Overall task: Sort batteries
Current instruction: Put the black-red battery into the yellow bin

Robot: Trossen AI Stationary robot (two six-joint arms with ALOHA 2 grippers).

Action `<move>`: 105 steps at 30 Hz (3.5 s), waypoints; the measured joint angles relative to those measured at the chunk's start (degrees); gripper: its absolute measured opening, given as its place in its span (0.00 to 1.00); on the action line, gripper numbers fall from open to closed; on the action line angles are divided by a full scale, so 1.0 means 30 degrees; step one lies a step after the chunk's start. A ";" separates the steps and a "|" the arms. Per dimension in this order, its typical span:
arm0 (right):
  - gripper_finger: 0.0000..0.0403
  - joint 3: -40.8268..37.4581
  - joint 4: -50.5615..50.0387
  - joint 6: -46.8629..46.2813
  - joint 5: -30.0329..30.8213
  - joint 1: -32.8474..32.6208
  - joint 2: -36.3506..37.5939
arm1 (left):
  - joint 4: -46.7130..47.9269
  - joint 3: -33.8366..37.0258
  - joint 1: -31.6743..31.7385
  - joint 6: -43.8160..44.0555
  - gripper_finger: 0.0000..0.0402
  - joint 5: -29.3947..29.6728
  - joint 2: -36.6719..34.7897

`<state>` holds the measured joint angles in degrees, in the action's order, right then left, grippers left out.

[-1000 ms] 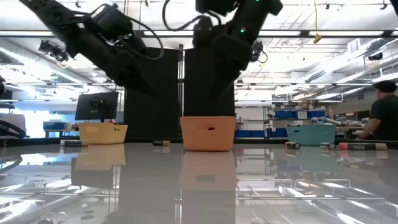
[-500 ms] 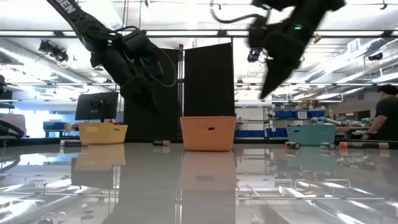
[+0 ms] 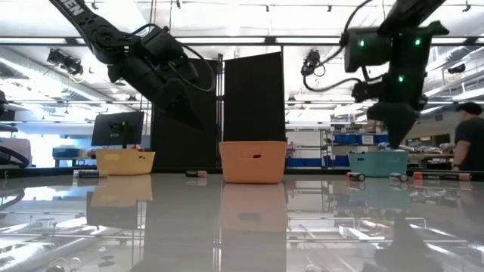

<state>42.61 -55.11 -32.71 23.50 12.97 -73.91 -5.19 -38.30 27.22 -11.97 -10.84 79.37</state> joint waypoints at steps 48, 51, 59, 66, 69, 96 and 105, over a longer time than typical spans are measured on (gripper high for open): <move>0.34 -0.0197 0.1168 0.8427 -0.3562 0.8556 -0.1055 | 0.0137 0.0007 -0.0107 -0.0291 0.01 -0.0143 0.0000; 0.34 -0.0197 0.1278 0.9283 -0.3754 0.8771 -0.2380 | 0.0222 0.0007 -0.0107 -0.0291 0.01 -0.0137 0.0000; 0.34 -0.0124 0.1257 0.9271 -0.2646 0.8750 -0.5006 | 0.0316 0.0007 -0.0107 -0.0289 0.01 -0.0136 0.0000; 0.35 0.0286 -0.0036 0.8276 -0.2422 0.8720 -0.4695 | 0.0312 0.0007 -0.0107 -0.0200 0.01 -0.0136 0.0000; 0.35 0.0720 -0.1130 0.6656 -0.2379 0.8721 -0.4463 | 0.0312 0.0007 -0.0107 -0.0039 0.01 -0.0136 0.0000; 0.32 -0.0073 -0.0305 0.6639 -0.6043 1.2244 -0.4393 | 0.0310 0.0007 -0.0114 0.0026 0.01 -0.0298 -0.0005; 0.22 -0.0785 0.0458 0.6827 -0.7039 1.1466 -0.4293 | -0.0151 0.0007 -0.0114 0.0146 0.01 -0.0209 -0.0007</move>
<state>40.25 -53.74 -12.23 2.38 47.37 -86.79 -5.64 -38.28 26.87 -11.53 -11.46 79.35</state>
